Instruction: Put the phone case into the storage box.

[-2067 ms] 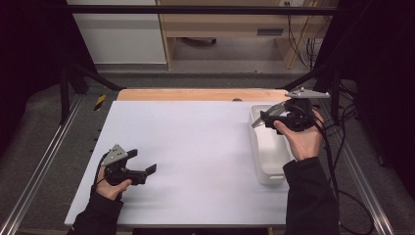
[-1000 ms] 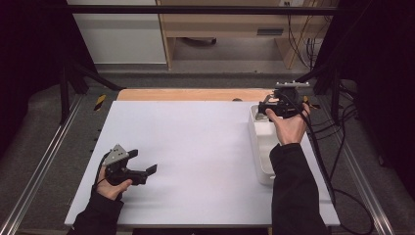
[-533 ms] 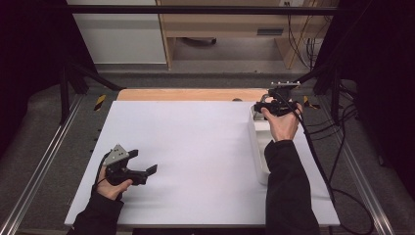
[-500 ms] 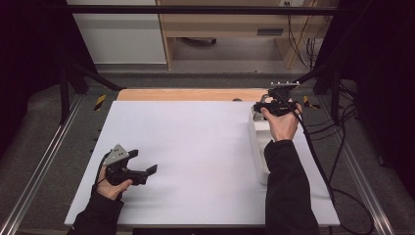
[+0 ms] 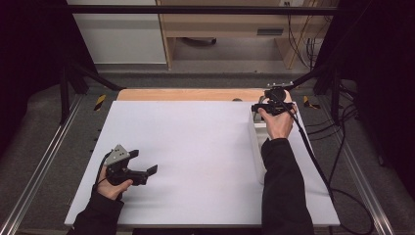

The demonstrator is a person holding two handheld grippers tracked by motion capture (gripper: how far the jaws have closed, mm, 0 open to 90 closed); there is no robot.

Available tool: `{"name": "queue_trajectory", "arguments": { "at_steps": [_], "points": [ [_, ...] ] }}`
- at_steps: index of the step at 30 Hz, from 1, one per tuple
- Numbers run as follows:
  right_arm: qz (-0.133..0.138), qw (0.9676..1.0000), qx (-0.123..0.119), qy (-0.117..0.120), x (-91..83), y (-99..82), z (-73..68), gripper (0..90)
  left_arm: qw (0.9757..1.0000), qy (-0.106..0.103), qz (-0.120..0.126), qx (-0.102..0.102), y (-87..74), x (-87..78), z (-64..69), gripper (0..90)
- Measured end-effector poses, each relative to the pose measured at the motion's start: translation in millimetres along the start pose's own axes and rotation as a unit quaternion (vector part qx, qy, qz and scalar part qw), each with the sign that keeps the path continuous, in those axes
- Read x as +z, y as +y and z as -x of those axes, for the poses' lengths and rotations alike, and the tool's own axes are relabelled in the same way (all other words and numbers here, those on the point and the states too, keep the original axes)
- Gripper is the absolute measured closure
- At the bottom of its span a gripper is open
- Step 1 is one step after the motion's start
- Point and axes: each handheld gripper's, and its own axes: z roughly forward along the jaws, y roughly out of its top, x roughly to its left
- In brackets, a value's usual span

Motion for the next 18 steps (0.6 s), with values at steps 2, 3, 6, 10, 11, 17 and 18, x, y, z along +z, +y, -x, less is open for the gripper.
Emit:
{"name": "queue_trajectory", "arguments": {
  "at_steps": [2, 3, 6, 10, 11, 17, 18],
  "points": [
    [-0.005, 1.0, 0.002, 0.001, 2.9, 0.3, -0.1, 11.6, 1.0, 0.001, -0.001, 0.0, -0.1, 0.2, -0.2, 0.8],
    [-0.007, 1.0, 0.002, 0.002, 4.2, 0.5, -0.3, 11.7, 1.0, 0.0, -0.001, 0.0, -0.1, 0.3, -0.2, 0.8],
    [-0.013, 0.9999, 0.005, 0.001, 8.9, 1.1, 0.0, 11.7, 1.0, 0.0, -0.001, 0.0, -0.1, 0.4, 0.0, 0.8],
    [-0.022, 0.9997, 0.008, 0.001, 14.6, 2.3, 0.3, 11.6, 1.0, 0.0, -0.003, 0.002, -0.2, 0.7, 0.0, 0.8],
    [-0.023, 0.9997, 0.009, 0.001, 16.1, 2.7, 0.4, 11.6, 1.0, 0.0, -0.003, 0.002, -0.3, 0.8, 0.0, 0.8],
    [-0.032, 0.9993, 0.018, 0.002, 23.7, 4.3, 0.8, 11.6, 1.0, -0.001, -0.005, 0.002, -0.5, 1.5, 0.3, 0.7],
    [-0.034, 0.9993, 0.018, 0.002, 25.1, 4.5, 1.1, 11.6, 1.0, -0.001, -0.005, 0.002, -0.5, 1.7, 0.4, 0.7]
  ]
}}
